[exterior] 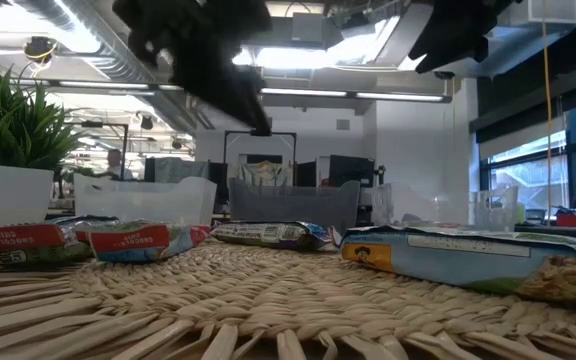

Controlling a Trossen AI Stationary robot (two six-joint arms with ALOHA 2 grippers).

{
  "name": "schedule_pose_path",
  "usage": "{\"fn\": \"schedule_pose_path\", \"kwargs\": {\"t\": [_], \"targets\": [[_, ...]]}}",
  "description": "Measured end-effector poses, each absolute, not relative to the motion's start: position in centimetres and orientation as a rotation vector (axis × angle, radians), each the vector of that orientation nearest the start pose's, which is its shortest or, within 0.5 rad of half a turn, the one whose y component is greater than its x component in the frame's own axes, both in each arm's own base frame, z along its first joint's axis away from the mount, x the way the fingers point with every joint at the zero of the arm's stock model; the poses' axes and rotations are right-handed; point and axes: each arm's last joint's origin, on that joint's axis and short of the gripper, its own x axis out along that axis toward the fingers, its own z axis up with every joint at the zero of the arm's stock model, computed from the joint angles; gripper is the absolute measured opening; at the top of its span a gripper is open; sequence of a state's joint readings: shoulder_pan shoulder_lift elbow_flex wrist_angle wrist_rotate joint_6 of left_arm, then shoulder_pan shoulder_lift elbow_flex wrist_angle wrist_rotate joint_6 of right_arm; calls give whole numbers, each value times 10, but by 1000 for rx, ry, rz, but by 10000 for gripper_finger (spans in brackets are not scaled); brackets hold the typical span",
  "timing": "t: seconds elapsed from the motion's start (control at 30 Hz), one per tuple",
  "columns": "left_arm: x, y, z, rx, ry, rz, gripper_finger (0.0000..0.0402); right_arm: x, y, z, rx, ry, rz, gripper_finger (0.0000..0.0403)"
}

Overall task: Pick and place Granola Bars by type
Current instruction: Put the blue granola bar into the black bin

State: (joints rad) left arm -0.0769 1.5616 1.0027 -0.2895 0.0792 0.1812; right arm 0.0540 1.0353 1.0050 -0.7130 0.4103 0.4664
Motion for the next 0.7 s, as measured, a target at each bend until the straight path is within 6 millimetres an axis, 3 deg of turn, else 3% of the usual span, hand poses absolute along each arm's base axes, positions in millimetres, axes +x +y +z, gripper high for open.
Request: {"fn": "schedule_pose_path", "kwargs": {"t": [0.13, 0.3, 0.7], "targets": [[327, -28, 194, 164, 905, -228, 192, 201, -1, 317, 265, 651, -503, 194], [331, -27, 181, 106, 950, -156, 192, 200, -1, 316, 261, 666, -507, 194], [334, -27, 186, 117, 898, -162, 191, 201, -1, 316, 260, 666, -506, 194]]}}
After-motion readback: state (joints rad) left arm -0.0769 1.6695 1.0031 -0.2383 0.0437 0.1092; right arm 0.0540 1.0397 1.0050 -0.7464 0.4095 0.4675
